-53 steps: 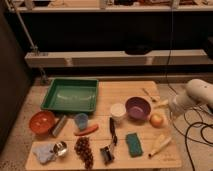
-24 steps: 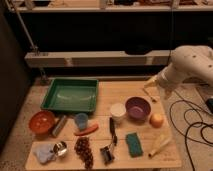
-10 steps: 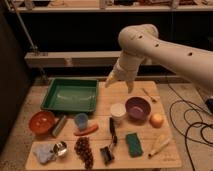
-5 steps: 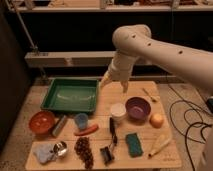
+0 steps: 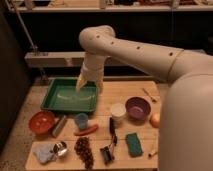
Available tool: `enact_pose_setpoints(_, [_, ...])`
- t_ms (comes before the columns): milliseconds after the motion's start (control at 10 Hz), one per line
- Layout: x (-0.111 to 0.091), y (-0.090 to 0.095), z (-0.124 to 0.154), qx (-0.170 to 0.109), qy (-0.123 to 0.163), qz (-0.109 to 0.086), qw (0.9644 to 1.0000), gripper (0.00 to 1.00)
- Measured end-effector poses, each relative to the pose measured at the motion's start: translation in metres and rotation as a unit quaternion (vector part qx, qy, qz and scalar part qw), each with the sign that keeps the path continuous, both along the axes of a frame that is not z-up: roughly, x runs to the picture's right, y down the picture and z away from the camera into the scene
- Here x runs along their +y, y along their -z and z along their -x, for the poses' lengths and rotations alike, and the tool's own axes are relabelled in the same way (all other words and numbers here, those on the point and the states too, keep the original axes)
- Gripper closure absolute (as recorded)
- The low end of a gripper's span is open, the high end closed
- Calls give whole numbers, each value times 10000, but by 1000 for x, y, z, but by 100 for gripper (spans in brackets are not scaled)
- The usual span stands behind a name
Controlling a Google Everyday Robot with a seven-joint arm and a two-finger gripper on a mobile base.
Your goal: Wipe red bowl with eraser
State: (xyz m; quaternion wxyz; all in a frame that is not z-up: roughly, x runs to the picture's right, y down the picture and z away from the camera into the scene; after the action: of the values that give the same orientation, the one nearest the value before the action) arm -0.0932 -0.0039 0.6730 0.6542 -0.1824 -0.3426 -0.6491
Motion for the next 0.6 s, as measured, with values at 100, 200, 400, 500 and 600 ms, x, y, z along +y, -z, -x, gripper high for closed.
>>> enact_pose_setpoints(100, [3, -2, 25, -159, 115, 89, 9998, 34])
enact_pose_setpoints(200, [4, -2, 33, -219, 166, 123, 9995, 34])
enact_pose_setpoints(400, [4, -2, 27, -168, 168, 140, 9996, 34])
enact_pose_setpoints(500, [5, -2, 31, -197, 183, 139, 9995, 34])
enact_pose_setpoints(600, [4, -2, 30, -194, 180, 137, 9996, 34])
